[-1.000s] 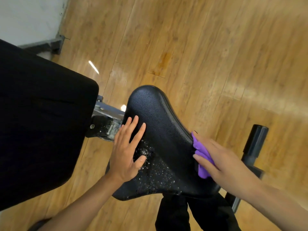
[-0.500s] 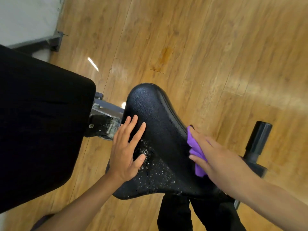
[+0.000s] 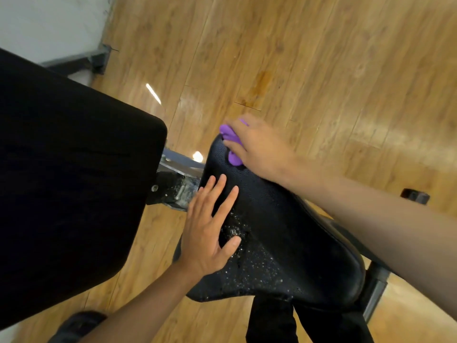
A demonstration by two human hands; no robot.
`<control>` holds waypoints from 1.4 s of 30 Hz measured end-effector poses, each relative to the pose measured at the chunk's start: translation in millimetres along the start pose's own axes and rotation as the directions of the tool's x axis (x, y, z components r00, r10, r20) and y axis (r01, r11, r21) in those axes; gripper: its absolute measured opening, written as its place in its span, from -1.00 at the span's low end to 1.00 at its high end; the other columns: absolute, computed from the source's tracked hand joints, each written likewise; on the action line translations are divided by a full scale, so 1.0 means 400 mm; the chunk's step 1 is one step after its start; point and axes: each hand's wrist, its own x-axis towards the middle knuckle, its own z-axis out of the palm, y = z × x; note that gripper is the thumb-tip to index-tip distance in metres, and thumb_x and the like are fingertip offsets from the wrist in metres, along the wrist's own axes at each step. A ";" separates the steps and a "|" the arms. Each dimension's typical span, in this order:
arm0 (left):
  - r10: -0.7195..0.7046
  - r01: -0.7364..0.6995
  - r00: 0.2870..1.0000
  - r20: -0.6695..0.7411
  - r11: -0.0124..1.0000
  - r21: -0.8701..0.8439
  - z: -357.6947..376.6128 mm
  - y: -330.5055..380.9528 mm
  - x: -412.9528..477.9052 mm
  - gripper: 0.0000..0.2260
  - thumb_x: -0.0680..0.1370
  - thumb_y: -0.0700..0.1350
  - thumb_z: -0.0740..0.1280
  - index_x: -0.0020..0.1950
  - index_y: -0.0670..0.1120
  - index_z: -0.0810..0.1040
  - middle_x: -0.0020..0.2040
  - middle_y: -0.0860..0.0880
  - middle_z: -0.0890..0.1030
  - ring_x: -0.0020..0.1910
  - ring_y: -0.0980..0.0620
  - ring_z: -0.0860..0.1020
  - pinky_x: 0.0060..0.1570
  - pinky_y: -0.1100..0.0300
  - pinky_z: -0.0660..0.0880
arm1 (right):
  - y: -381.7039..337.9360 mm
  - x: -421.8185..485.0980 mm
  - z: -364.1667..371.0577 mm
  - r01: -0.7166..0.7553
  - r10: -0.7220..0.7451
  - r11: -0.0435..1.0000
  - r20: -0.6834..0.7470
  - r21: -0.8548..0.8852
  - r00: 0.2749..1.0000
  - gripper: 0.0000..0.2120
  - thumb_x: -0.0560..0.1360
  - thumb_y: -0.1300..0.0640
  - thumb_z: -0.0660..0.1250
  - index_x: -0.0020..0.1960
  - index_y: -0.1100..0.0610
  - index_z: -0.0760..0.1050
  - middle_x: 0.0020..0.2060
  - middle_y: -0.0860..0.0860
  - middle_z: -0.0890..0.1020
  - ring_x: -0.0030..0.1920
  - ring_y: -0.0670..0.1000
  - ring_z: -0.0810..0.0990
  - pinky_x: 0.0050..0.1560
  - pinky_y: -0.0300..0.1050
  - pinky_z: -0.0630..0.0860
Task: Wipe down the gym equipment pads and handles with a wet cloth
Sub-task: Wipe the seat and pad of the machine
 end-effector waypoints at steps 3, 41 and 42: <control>0.007 -0.007 1.000 0.005 1.000 -0.001 -0.004 -0.002 0.000 -0.26 0.64 0.39 -0.13 0.65 -0.04 0.24 0.69 -0.11 0.16 0.68 -0.15 0.09 0.62 -0.17 0.03 | 0.000 -0.236 -0.007 -0.041 0.041 0.989 0.000 0.139 0.999 -0.33 0.65 -0.12 0.12 0.67 0.07 0.02 0.64 0.03 0.09 0.54 0.09 0.30 0.37 -0.05 0.47; 0.067 -0.067 0.998 -0.009 0.996 0.063 0.009 -0.028 -0.005 -0.26 0.63 0.39 -0.11 0.65 -0.06 0.24 0.67 -0.15 0.18 0.68 -0.15 0.09 0.61 -0.18 0.06 | -0.127 0.096 0.025 0.202 -0.123 0.869 0.200 -0.451 0.972 -0.63 0.67 -0.10 0.19 0.04 0.17 0.58 0.06 0.18 0.61 0.15 0.24 0.56 0.22 0.11 0.47; 0.079 -0.077 0.997 -0.015 0.995 0.065 0.009 -0.028 -0.006 -0.27 0.63 0.38 -0.10 0.64 -0.05 0.25 0.66 -0.16 0.21 0.67 -0.15 0.09 0.61 -0.17 0.06 | -0.103 0.034 0.036 0.197 -0.176 0.872 0.090 -0.449 0.980 -0.61 0.68 -0.07 0.19 0.24 0.22 0.57 0.24 0.23 0.59 0.36 0.25 0.50 0.43 0.14 0.36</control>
